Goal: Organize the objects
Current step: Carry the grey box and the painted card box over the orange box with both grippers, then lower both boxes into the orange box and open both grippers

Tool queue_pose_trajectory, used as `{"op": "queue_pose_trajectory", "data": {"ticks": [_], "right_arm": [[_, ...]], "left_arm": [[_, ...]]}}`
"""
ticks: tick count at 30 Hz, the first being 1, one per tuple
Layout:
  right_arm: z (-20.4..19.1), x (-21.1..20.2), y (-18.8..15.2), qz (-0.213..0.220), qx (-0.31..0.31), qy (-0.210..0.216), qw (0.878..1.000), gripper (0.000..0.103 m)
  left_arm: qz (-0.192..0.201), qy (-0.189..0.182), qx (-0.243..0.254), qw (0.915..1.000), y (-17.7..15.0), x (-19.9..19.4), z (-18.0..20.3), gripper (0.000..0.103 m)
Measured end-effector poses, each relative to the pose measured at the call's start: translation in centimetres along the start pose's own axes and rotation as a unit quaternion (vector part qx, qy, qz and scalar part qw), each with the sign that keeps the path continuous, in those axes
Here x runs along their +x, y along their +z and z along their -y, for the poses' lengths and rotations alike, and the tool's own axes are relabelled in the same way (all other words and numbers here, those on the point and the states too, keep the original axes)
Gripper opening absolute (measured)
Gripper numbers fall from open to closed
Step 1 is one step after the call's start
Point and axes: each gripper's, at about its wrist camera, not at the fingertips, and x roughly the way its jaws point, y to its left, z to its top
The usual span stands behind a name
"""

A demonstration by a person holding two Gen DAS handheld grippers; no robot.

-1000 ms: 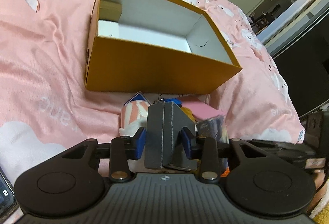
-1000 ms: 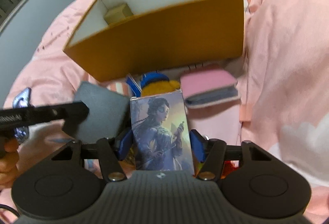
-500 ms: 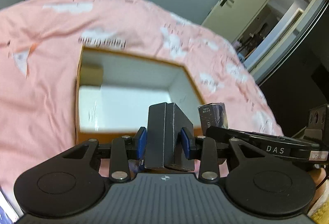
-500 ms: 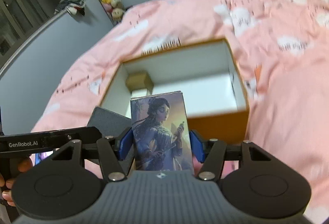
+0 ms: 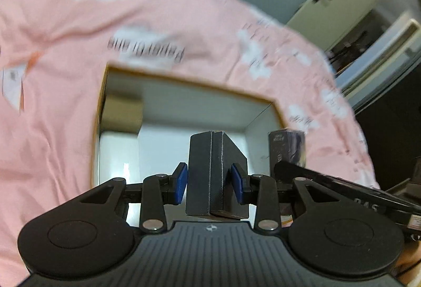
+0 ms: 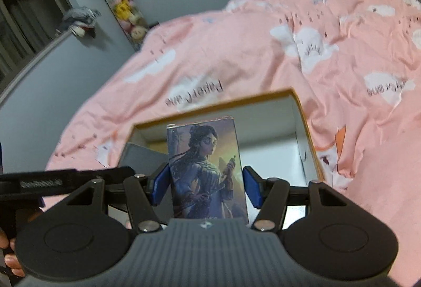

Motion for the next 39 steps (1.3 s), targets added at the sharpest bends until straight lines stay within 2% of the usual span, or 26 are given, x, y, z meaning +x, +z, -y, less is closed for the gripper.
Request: {"op": "queue_pose_trajectory", "data": {"ticks": [6,12,18,22,24,27,30,34,39], "right_arm": [[1.8,3.5,-0.7,-0.040,0.003,-0.021,0.999,0.061],[2.6,5.5,-1.4,-0.068,0.002,-0.027,0.997,0.061],[3.2,6.6,-1.9,-0.091,0.008,-0.032,0.995,0.061],[3.2,7.1,-2.0,-0.102,0.010,-0.036,0.994,0.061],[3.2,7.3,-2.1,-0.107,0.007,-0.039,0.993,0.061],[3.2,7.8,-2.2,-0.123,0.008,-0.046,0.991,0.061],[3.1,8.7,-2.4,-0.150,0.014,-0.057,0.987,0.061],[3.0,9.8,-2.5,-0.182,0.032,-0.067,0.981,0.061],[2.3,10.6,-2.5,-0.207,0.026,-0.082,0.975,0.061]], "left_arm": [[-0.065,0.028,-0.043,0.9966,-1.1,4.5,-1.9,0.040],[-0.100,0.038,-0.045,0.9933,-1.9,6.2,-2.6,0.041],[-0.127,0.051,-0.027,0.9903,-2.0,6.6,-2.4,0.041],[-0.133,0.106,0.026,0.9851,-1.9,6.6,-1.4,0.041],[-0.135,0.116,0.044,0.9829,-2.0,6.5,-1.2,0.041],[-0.137,0.111,0.062,0.9825,-1.9,6.1,-0.8,0.041],[-0.119,0.084,0.097,0.9846,-1.2,5.3,-0.2,0.041],[-0.117,0.052,0.131,0.9831,0.3,5.5,0.4,0.041],[-0.113,0.068,0.152,0.9795,1.6,7.9,1.2,0.038]]}}
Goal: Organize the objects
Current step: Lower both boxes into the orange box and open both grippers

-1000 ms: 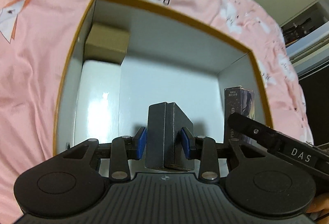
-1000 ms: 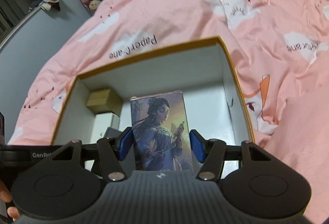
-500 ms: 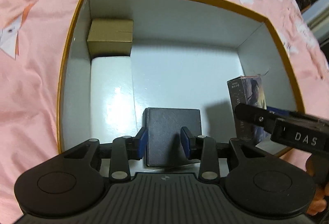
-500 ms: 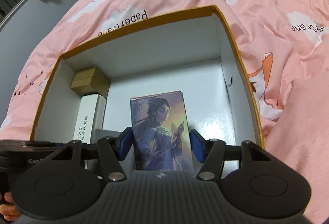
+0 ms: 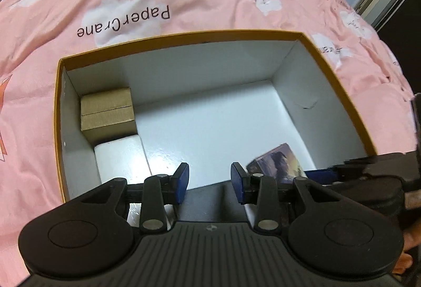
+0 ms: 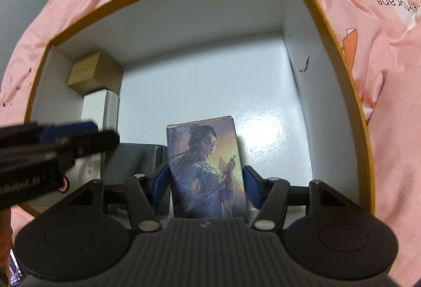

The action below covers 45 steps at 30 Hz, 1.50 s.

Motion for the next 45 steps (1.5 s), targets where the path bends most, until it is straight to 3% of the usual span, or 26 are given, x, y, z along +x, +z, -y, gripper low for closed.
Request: {"op": "queue_pose_trajectory", "data": {"ticks": [10,15,17,19,24,28,35,40,45], "right_arm": [[-1.0,1.6,1.2,-0.052,-0.036,-0.011,0.998,0.061],[-0.6,1.1,1.8,-0.044,-0.041,-0.013,0.998,0.060],[-0.1,0.6,2.2,-0.032,-0.035,-0.016,0.999,0.043],[0.6,0.1,2.7,-0.025,-0.027,-0.019,0.999,0.032],[1.0,0.0,3.0,-0.016,-0.051,-0.055,0.997,0.022],[0.8,0.7,2.5,-0.027,-0.078,-0.067,0.994,0.021],[-0.3,1.0,2.5,-0.043,-0.092,-0.052,0.994,0.019],[-0.4,0.6,2.7,-0.017,-0.126,-0.106,0.986,0.016],[-0.6,1.5,2.2,-0.042,-0.147,-0.100,0.983,0.013]], "left_arm": [[-0.032,-0.021,-0.023,0.9990,0.1,2.0,-1.4,0.034],[-0.035,-0.020,-0.033,0.9986,0.2,2.6,-1.9,0.032],[-0.044,-0.019,-0.037,0.9982,0.3,3.0,-1.9,0.030],[-0.056,-0.014,-0.035,0.9977,0.3,3.5,-1.8,0.026],[-0.073,0.029,-0.006,0.9969,0.0,4.1,-1.2,0.020],[-0.079,0.066,0.017,0.9945,-0.3,4.0,-1.2,0.019],[-0.047,0.043,0.005,0.9979,-0.7,2.7,-1.7,0.019],[-0.003,0.049,-0.002,0.9988,-1.4,0.9,-1.6,0.019],[0.030,0.066,0.003,0.9973,-2.1,-0.1,-1.5,0.019]]}}
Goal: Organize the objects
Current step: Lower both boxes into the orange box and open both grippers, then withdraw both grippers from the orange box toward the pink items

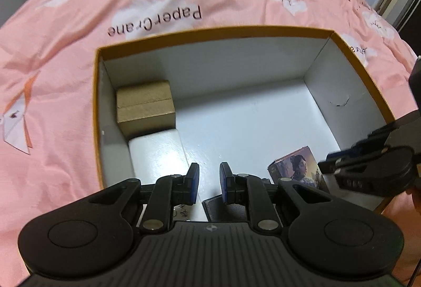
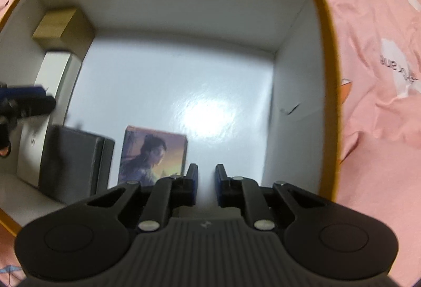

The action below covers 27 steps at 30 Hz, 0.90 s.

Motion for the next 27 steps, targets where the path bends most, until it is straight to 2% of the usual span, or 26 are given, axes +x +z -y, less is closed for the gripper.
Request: {"op": "queue_pose_trajectory", "data": {"ticks": [1,2,8,11,17,20,25,27], "right_arm": [[-0.2,0.0,-0.1,-0.001,-0.004,0.004,1.000,0.007],[-0.4,0.0,-0.1,-0.002,-0.005,0.007,1.000,0.006],[-1.2,0.1,-0.5,-0.011,-0.019,0.028,0.999,0.006],[-1.5,0.1,-0.6,-0.018,-0.019,0.035,0.999,0.001],[-1.0,-0.3,-1.1,-0.012,-0.007,0.033,0.999,0.001],[-1.0,-3.0,-1.9,0.039,-0.016,0.013,0.999,0.003],[-0.7,-9.6,-5.1,0.144,-0.008,0.035,0.989,0.005],[-1.0,-11.8,-6.8,0.188,0.003,0.051,0.981,0.007]], "left_arm": [[0.002,0.001,-0.001,1.0000,-0.1,0.0,0.2,0.019],[0.003,0.001,-0.002,1.0000,-0.1,0.0,0.3,0.019],[0.009,-0.004,-0.010,0.9999,-0.2,-0.4,0.1,0.019],[0.014,-0.003,-0.014,0.9998,-0.3,-0.7,0.1,0.019],[0.031,-0.013,-0.017,0.9993,-0.8,-1.9,0.4,0.019],[0.060,-0.012,-0.017,0.9980,-1.3,-4.1,0.7,0.023],[0.131,-0.035,-0.010,0.9908,-3.3,-9.3,2.0,0.028],[0.157,-0.026,0.010,0.9873,-4.3,-11.1,2.9,0.031]]}}
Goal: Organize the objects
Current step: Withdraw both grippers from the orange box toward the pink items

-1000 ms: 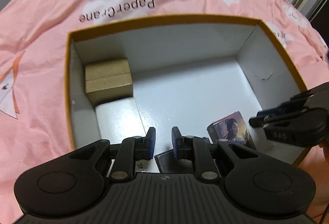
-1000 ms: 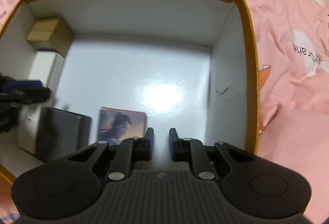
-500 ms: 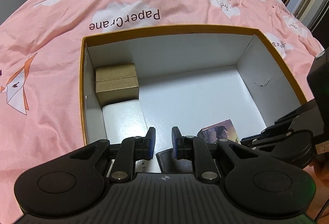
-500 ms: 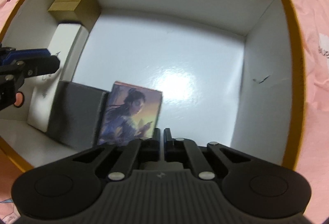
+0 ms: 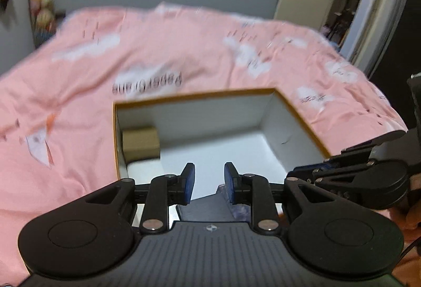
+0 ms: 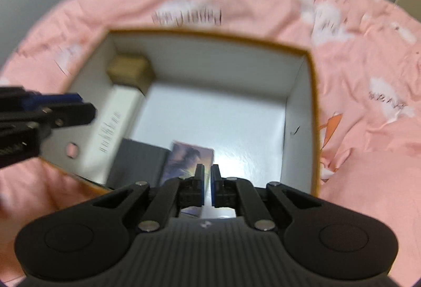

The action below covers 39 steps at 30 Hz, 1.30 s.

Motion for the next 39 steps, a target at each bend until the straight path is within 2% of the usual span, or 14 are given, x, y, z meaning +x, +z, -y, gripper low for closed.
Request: {"op": "queue_pose_trajectory", "data": {"ticks": [2,3,4,5,7,9,16,20,24,27,31,37,39], "right_arm": [[-1.0,-2.6,-0.9,0.049,0.013,0.012,0.999,0.011],[-1.4,-3.4,-1.6,0.072,0.018,0.016,0.997,0.015],[-1.7,-4.6,-2.6,0.094,0.022,0.018,0.995,0.030],[-2.0,-5.5,-3.6,0.114,0.024,0.016,0.993,0.039],[-2.9,-6.9,-5.3,0.137,0.026,0.004,0.990,0.039],[-3.7,-7.0,-7.1,0.139,0.034,-0.002,0.990,0.039],[-3.1,-6.1,-12.2,0.090,0.086,-0.029,0.992,0.041],[-1.9,-5.4,-15.3,0.042,0.123,-0.043,0.991,0.041],[-0.9,-4.3,-17.4,0.009,0.152,-0.059,0.987,0.041],[0.6,-3.5,-18.1,-0.010,0.191,-0.038,0.981,0.040],[2.2,-1.2,-19.0,-0.046,0.224,-0.017,0.973,0.040],[4.0,1.6,-20.1,-0.089,0.275,0.027,0.957,0.053],[4.2,2.0,-20.3,-0.092,0.284,0.036,0.954,0.052]], "left_arm": [[0.030,0.035,0.031,0.9985,-0.8,-2.0,1.5,0.033],[0.044,0.049,0.043,0.9969,-1.3,-2.9,2.1,0.038],[0.053,0.060,0.052,0.9954,-1.9,-3.7,2.5,0.043],[0.056,0.065,0.057,0.9947,-2.4,-4.3,2.7,0.044],[0.056,0.068,0.049,0.9949,-3.5,-5.2,2.9,0.046],[0.052,0.066,0.043,0.9955,-4.8,-5.8,3.1,0.052],[-0.042,0.039,0.021,0.9981,-9.5,-4.8,2.6,0.052],[-0.104,-0.016,0.016,0.9943,-11.3,-3.5,3.0,0.048],[-0.112,-0.048,0.028,0.9921,-11.4,-3.2,3.9,0.045],[-0.111,-0.061,0.029,0.9915,-11.4,-3.2,4.0,0.045],[-0.114,-0.058,0.023,0.9915,-11.7,-2.9,4.0,0.045],[-0.124,-0.057,0.027,0.9903,-12.1,-2.5,4.2,0.045],[-0.127,-0.057,0.028,0.9899,-12.1,-2.4,4.3,0.045]]}}
